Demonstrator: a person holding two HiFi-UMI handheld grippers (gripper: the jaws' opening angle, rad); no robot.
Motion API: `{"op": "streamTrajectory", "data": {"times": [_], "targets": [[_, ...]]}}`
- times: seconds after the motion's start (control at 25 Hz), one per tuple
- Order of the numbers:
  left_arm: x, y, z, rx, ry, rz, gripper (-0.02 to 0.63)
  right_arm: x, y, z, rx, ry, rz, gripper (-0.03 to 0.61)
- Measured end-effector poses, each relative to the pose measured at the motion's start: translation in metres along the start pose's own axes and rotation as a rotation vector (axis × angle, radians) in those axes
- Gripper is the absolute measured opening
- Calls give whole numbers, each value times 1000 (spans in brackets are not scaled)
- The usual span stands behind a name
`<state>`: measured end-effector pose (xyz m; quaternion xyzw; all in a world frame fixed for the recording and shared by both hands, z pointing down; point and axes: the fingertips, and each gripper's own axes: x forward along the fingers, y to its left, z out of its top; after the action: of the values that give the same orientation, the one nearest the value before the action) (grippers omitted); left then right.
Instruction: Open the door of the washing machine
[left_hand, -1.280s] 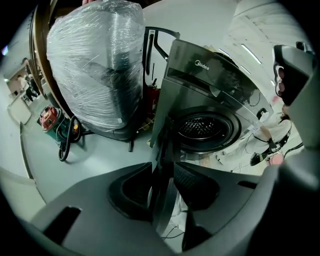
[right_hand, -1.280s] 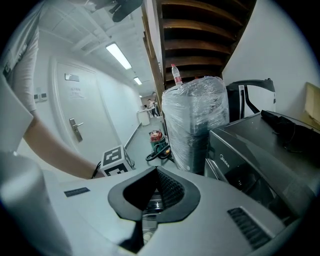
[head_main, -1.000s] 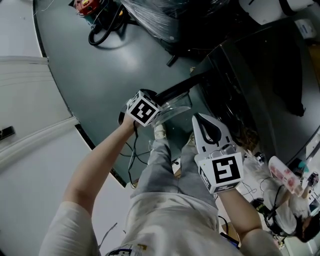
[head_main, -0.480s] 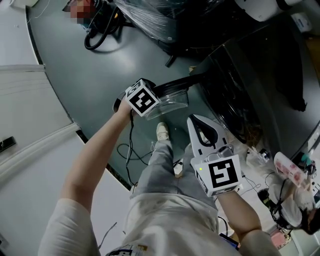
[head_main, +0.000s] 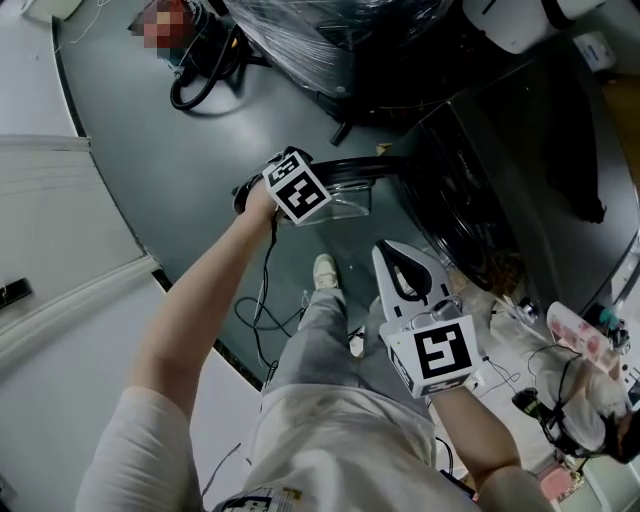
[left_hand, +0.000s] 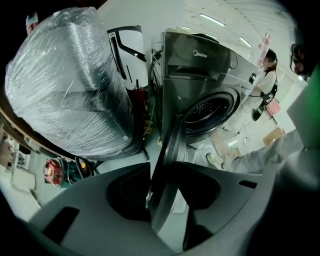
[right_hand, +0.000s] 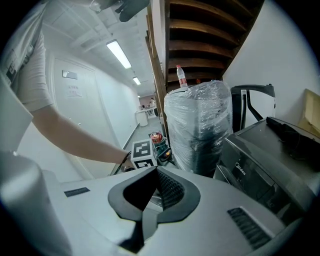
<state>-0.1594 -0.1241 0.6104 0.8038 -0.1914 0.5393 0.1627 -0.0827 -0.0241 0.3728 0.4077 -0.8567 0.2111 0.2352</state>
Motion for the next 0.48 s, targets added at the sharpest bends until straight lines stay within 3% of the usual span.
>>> {"op": "streamTrajectory", "data": {"times": [0.2,0.28,0.48], "targets": [[-1,7,-3,99,-15,171,169,1,9,-4,-35,33,-13,26],[-10,12,-4,78,-39,223,176,1,15,-1,-35,34,-12,26],[-59,18,7,-38,-212,321,210,-4,17,0,-65,38,-27,26]]}}
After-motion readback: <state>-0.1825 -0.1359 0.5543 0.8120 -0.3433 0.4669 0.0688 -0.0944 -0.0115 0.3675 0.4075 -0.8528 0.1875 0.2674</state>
